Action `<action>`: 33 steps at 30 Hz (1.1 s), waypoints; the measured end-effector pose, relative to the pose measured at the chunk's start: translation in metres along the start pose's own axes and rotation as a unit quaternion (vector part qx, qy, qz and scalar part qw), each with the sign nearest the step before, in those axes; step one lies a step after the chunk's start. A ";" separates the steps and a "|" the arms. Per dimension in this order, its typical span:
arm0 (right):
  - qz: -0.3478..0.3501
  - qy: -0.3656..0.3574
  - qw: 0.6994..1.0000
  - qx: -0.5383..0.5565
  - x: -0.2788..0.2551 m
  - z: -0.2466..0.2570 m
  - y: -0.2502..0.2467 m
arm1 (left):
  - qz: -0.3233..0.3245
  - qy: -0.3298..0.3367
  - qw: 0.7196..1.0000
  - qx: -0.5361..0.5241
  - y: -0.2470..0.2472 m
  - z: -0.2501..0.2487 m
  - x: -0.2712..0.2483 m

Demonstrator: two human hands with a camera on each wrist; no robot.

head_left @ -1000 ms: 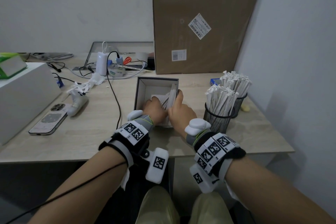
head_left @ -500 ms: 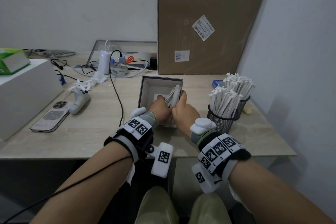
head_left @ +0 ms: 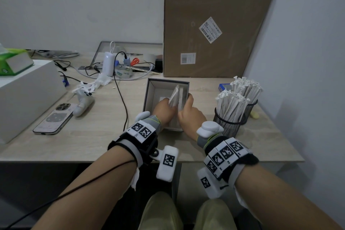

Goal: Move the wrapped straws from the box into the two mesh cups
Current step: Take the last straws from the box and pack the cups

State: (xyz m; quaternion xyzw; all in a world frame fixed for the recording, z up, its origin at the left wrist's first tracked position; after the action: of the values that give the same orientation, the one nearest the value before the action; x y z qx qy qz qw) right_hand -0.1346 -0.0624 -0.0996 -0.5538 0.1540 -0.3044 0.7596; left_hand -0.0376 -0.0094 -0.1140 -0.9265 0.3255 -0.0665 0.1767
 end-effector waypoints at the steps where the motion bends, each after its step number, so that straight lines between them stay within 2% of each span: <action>1: 0.000 -0.001 1.000 -0.002 0.000 0.001 0.000 | -0.009 0.002 1.000 -0.007 -0.002 0.000 0.000; 6: 0.006 -0.003 1.000 -0.012 -0.003 0.002 -0.003 | -0.045 0.006 0.999 -0.017 -0.005 0.002 -0.001; 12: 0.008 0.002 1.000 -0.018 -0.004 0.001 -0.003 | -0.058 0.012 0.998 -0.031 -0.008 0.003 -0.002; 19: 0.011 0.007 1.000 -0.006 -0.001 0.000 -0.002 | -0.065 0.034 0.991 -0.111 -0.012 0.003 -0.003; 26: 0.006 0.016 0.999 0.048 0.005 0.002 -0.011 | -0.091 0.129 0.969 -0.189 -0.028 -0.025 -0.015; 33: 0.057 0.059 0.994 0.073 0.023 -0.001 -0.012 | -0.119 0.143 0.922 -0.338 -0.052 -0.058 -0.011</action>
State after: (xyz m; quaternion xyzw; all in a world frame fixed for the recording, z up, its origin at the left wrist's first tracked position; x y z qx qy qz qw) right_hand -0.1213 -0.0804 -0.0862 -0.4681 0.2070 -0.3034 0.8037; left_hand -0.0302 0.0188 -0.0406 -0.9438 0.2373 -0.1051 -0.2047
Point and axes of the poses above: each hand's wrist, its own x-axis towards the middle knuckle, its own y-axis out of the palm, z = x × y, the point moved 5 cm from there along x, towards the middle knuckle, and after that the axes turned 9 degrees about -x, right-handed, at the moved point
